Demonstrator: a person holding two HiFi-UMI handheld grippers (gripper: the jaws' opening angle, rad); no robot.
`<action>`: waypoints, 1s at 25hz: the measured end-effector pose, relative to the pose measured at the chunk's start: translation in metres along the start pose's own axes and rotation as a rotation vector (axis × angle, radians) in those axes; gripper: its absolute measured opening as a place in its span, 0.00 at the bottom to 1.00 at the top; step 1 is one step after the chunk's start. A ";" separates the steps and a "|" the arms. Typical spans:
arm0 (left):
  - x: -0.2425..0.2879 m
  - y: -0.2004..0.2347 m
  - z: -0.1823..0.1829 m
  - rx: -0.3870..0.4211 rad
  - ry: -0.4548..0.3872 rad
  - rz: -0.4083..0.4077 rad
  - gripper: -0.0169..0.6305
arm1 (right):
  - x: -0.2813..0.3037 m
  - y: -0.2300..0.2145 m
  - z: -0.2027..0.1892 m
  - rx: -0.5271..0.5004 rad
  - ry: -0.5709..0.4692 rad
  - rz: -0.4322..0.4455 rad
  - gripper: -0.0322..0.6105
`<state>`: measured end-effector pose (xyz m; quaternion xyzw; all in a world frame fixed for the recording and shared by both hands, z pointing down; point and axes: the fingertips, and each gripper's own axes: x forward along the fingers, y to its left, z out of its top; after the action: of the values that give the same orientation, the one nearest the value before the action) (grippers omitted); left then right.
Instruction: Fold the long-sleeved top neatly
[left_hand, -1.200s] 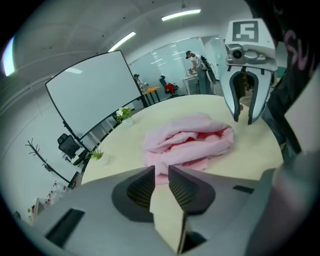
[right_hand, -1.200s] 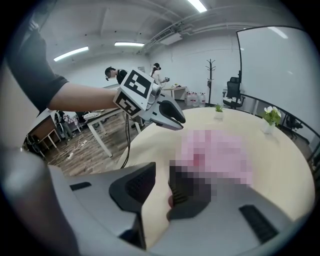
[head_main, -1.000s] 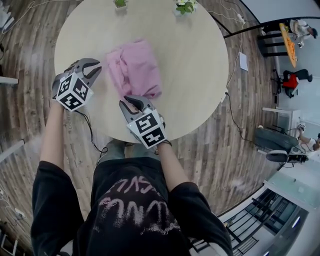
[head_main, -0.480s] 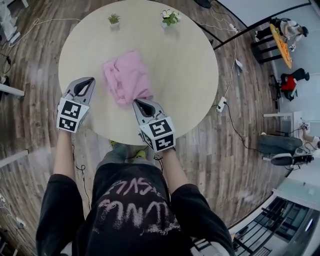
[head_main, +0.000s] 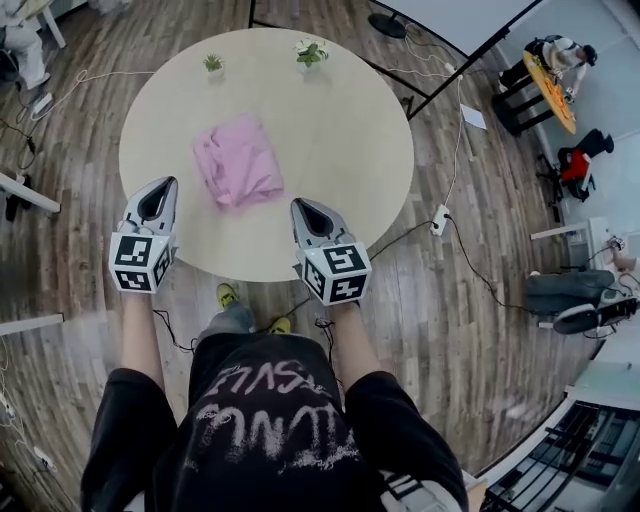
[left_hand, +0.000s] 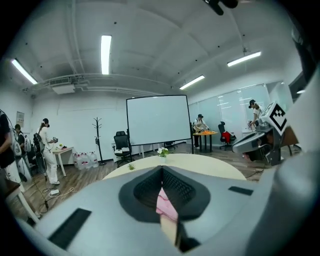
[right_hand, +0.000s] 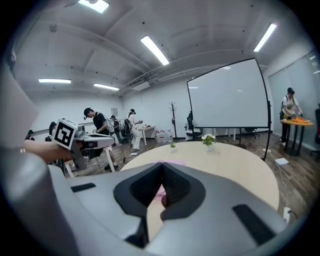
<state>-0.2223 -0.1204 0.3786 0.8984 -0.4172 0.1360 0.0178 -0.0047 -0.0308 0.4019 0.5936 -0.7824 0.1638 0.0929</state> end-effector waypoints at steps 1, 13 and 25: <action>-0.006 -0.007 0.004 0.001 -0.013 0.007 0.04 | -0.010 -0.005 0.002 0.001 -0.013 -0.012 0.06; -0.056 -0.068 0.030 0.018 -0.091 0.062 0.04 | -0.099 -0.039 0.025 -0.092 -0.146 -0.102 0.06; -0.092 -0.089 0.045 0.050 -0.129 0.108 0.04 | -0.157 -0.062 0.038 -0.079 -0.242 -0.167 0.05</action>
<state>-0.2012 -0.0006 0.3187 0.8816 -0.4618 0.0889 -0.0388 0.1006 0.0810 0.3224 0.6680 -0.7416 0.0521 0.0346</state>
